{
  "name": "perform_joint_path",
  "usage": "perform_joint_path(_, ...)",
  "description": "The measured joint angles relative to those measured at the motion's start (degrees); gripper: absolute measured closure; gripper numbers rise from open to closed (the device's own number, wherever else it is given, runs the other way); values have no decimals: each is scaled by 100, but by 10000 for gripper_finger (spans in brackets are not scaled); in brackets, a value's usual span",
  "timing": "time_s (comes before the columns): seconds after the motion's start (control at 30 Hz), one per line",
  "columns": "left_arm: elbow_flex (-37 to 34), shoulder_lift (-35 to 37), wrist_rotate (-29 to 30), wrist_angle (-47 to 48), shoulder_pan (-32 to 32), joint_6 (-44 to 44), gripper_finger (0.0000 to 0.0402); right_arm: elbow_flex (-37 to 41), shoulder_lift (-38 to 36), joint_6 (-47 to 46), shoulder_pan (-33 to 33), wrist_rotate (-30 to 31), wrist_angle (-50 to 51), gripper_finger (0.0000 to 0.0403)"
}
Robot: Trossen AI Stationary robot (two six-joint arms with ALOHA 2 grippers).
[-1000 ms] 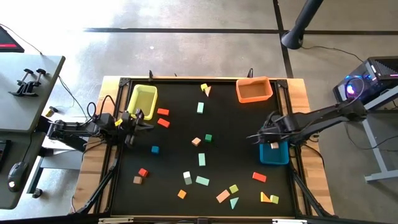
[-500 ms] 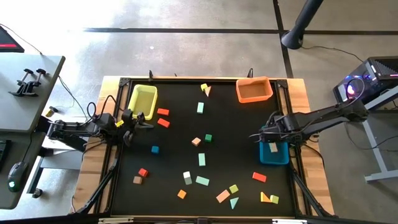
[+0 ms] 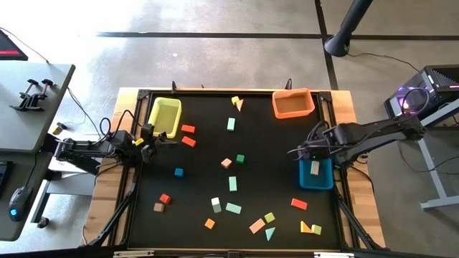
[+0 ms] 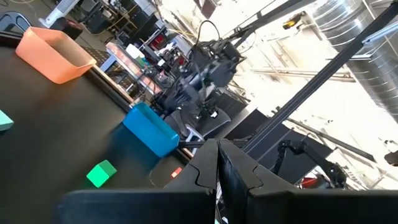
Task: Sort blocks by size
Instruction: Put the blue square block into the yellow bin
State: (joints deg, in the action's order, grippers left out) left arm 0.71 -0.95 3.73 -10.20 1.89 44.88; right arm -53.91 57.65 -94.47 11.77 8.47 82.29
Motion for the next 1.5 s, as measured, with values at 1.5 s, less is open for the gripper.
perform_joint_path(1.5,4337,-5692,-307,5956,58,-2554,377,164,317,738,-11,1958,-2375,203)
